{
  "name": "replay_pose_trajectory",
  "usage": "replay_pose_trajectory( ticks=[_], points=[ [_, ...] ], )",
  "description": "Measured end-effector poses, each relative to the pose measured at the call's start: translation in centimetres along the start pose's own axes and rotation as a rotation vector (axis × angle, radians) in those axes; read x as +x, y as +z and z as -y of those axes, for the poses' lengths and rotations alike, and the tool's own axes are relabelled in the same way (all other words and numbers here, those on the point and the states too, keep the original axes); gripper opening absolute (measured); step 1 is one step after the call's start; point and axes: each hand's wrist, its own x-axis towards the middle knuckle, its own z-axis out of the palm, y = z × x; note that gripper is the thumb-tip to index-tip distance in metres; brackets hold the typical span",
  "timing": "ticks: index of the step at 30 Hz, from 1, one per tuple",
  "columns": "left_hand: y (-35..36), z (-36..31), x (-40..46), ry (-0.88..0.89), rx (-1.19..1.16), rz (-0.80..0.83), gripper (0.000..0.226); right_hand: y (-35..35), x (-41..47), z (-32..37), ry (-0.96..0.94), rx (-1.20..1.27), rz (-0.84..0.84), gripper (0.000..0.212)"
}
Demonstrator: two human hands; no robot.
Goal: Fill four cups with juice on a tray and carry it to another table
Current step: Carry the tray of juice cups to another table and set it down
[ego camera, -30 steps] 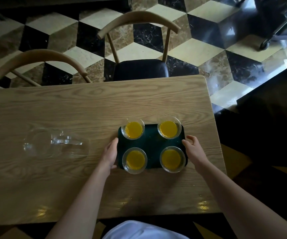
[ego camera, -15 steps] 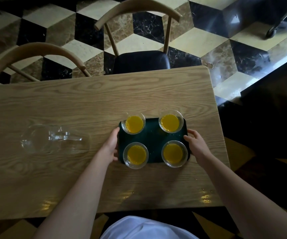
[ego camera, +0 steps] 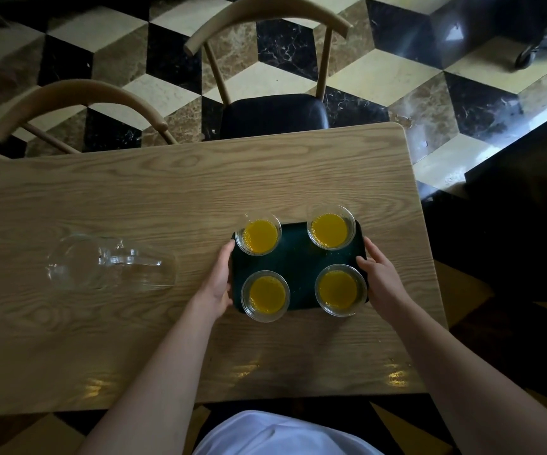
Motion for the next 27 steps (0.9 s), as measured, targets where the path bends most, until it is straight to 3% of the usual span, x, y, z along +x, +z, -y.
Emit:
replay_pose_trajectory(
  ticks=[3, 7, 16, 19, 24, 27],
  points=[
    [0.1, 0.2, -0.2, 0.000, -0.007, 0.012, 0.122, -0.3, 0.1, 0.2, -0.013, -0.018, 0.007, 0.056],
    [0.1, -0.2, -0.7, 0.013, 0.003, 0.022, 0.091, -0.3, -0.4, 0.5, -0.004, -0.016, 0.001, 0.056],
    [0.2, -0.6, -2.8, 0.046, 0.045, 0.005, 0.070, 0.1, -2.2, 0.7, 0.007, -0.012, 0.008, 0.056],
    [0.1, -0.6, -3.8, 0.056, 0.056, 0.018, 0.050, 0.0, -3.1, 0.9, -0.003, -0.026, 0.005, 0.056],
    [-0.2, -0.9, -5.4, 0.111, 0.103, 0.038, 0.069, -0.2, -4.4, 1.4, 0.025, -0.031, -0.015, 0.060],
    [-0.1, -1.2, -6.4, 0.148, 0.103, 0.065, 0.039, -0.4, -5.4, 1.8, 0.016, -0.002, -0.031, 0.060]
  ],
)
